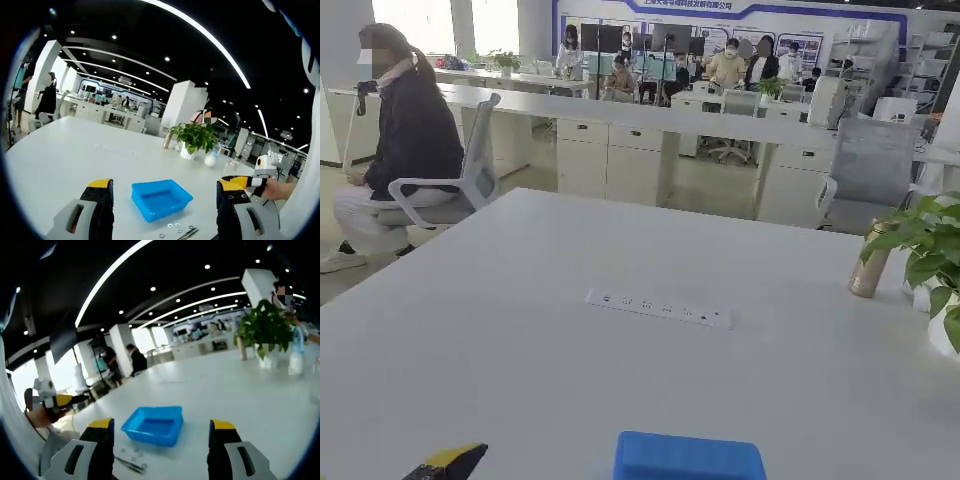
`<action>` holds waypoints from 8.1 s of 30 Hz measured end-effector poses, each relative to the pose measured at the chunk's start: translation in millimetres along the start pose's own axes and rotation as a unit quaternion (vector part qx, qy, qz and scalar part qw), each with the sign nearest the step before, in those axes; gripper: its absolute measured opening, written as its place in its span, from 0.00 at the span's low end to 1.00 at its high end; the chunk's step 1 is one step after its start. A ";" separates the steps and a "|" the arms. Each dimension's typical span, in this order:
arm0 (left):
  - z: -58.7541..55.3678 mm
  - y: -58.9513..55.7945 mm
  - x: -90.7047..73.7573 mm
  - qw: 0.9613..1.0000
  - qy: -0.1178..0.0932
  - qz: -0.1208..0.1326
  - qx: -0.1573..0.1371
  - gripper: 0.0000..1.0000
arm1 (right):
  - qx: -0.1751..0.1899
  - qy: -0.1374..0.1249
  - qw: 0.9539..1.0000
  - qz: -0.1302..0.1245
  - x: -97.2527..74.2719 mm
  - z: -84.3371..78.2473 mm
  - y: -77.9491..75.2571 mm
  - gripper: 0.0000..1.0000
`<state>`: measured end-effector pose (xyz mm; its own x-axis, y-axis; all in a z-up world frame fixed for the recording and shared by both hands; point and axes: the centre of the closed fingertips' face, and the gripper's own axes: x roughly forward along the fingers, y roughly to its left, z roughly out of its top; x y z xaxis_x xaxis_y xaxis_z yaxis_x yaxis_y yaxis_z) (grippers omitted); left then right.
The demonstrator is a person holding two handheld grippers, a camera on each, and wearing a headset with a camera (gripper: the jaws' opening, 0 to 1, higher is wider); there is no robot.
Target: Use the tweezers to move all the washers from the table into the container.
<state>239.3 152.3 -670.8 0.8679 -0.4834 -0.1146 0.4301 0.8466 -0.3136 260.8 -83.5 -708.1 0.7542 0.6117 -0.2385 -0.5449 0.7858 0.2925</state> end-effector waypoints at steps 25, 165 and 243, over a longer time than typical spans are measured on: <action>-3.9 2.2 -2.3 1.000 0.003 0.003 -0.003 0.85 | -0.003 0.009 1.000 0.004 1.8 -2.6 -0.2 0.75; -135.0 -65.6 11.9 0.812 0.368 -0.262 0.370 0.00 | -0.283 0.300 0.892 0.186 18.2 -143.7 50.9 0.29; -107.9 -110.3 47.2 0.800 0.298 -0.310 0.419 0.00 | -0.353 0.258 0.871 0.224 60.1 -138.5 74.9 0.06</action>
<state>206.0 12.0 -743.4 0.2580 -0.6769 -0.6894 0.9641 0.1339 0.2294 214.5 24.6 -828.9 0.2422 0.6880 -0.6841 -0.9691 0.2061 -0.1358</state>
